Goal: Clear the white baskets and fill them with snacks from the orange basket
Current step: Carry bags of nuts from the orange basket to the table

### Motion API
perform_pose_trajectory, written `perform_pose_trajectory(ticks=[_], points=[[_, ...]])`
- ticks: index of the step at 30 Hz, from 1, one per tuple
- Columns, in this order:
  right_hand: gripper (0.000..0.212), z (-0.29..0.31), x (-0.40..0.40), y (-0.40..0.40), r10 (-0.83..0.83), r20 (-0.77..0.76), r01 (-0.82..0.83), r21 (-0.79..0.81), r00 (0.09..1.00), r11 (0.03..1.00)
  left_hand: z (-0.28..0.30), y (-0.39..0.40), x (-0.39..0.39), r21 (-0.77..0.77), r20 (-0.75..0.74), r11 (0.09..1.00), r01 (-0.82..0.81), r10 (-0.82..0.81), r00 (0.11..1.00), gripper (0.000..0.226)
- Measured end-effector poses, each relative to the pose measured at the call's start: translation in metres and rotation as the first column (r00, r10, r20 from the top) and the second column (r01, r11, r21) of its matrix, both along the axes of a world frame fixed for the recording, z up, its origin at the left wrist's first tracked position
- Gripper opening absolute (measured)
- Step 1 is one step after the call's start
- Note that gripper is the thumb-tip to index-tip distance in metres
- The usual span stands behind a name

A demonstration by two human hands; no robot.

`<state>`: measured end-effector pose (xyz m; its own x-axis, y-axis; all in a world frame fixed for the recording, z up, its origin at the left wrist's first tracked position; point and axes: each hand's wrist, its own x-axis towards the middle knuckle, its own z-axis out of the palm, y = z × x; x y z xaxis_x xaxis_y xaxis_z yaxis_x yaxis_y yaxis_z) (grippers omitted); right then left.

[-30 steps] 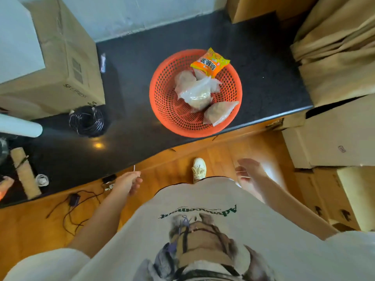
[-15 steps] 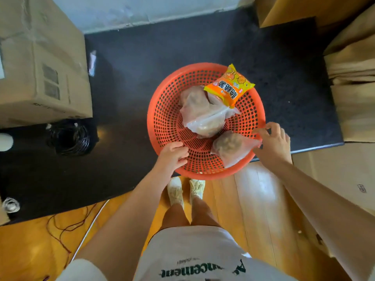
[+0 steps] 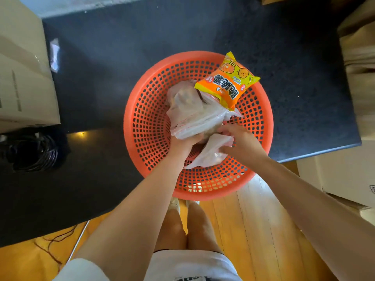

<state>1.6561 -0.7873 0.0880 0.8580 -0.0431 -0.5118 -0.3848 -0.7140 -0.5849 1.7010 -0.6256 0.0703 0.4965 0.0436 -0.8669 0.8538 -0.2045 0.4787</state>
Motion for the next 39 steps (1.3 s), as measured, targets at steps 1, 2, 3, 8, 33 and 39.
perform_pose_trajectory(ticks=[1, 2, 3, 8, 33, 39], points=[[0.058, -0.004, 0.001, 0.0, 0.012, -0.048, -0.009, 0.052, 0.999, 0.999, -0.003, 0.001, 0.001, -0.005, 0.067, 0.999, 0.035, -0.035, 0.997, 0.053], [0.068, -0.006, 0.002, 0.0, 0.048, -0.109, -0.039, 0.078, 0.993, 0.996, -0.005, 0.002, 0.001, -0.044, 0.148, 0.997, 0.064, -0.057, 0.987, 0.042], [0.076, -0.008, 0.002, 0.0, 0.108, -0.174, -0.097, 0.072, 0.979, 0.993, -0.005, 0.003, 0.001, -0.088, 0.207, 0.993, 0.084, -0.064, 0.976, 0.033], [0.077, -0.024, 0.001, 0.005, 0.252, -0.331, -0.315, -0.153, 0.909, 0.936, -0.006, 0.004, -0.001, -0.191, 0.284, 0.975, 0.116, -0.058, 0.957, 0.033], [0.038, 0.145, -0.136, 0.077, -0.782, -0.175, 0.641, 0.69, 0.599, 0.336, 0.129, 0.099, -0.024, -0.407, 0.451, 0.828, 0.385, -0.185, 0.873, 0.026], [0.051, 0.169, -0.22, 0.129, -0.951, -0.219, 0.688, 0.726, 0.218, -0.009, 0.17, 0.099, -0.056, -0.487, 0.399, 0.715, 0.501, -0.328, 0.856, 0.05]])
